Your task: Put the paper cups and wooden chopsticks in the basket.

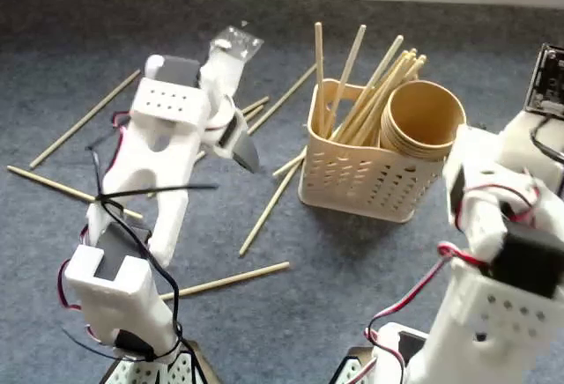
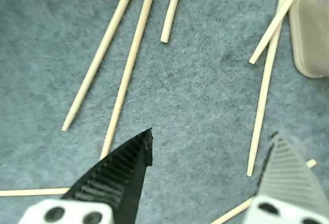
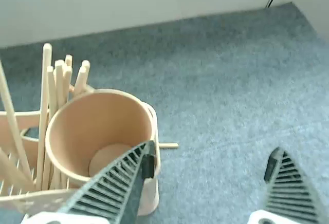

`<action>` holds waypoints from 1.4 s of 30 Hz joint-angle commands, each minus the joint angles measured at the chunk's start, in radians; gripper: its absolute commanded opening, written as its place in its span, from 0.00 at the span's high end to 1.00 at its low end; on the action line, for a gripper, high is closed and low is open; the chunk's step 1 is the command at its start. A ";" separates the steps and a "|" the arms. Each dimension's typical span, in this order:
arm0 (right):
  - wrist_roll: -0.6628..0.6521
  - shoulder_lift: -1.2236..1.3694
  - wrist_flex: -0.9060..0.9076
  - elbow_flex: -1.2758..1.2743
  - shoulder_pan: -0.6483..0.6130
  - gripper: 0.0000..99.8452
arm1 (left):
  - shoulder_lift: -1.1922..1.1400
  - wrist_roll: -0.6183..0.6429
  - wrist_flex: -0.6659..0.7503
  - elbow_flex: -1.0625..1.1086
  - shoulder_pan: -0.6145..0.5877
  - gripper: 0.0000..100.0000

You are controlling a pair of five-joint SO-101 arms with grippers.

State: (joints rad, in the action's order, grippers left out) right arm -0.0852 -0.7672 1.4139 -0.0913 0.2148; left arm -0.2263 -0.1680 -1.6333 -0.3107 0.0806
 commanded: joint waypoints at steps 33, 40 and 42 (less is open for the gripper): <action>-0.097 -0.854 -0.357 -1.271 -0.027 0.66 | -0.621 -0.379 0.222 -0.473 -0.151 0.66; -0.081 -0.854 -0.458 -1.422 -0.028 0.66 | -0.812 -0.379 0.222 -0.619 -0.165 0.66; -0.083 -0.854 -0.496 -1.463 -0.028 0.66 | -0.854 -0.377 0.219 -0.654 -0.165 0.66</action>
State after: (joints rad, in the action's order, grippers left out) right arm -0.1757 -1.6249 0.9705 -1.5305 0.1841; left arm -1.0380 -0.5393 -1.4170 -0.9030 -0.0836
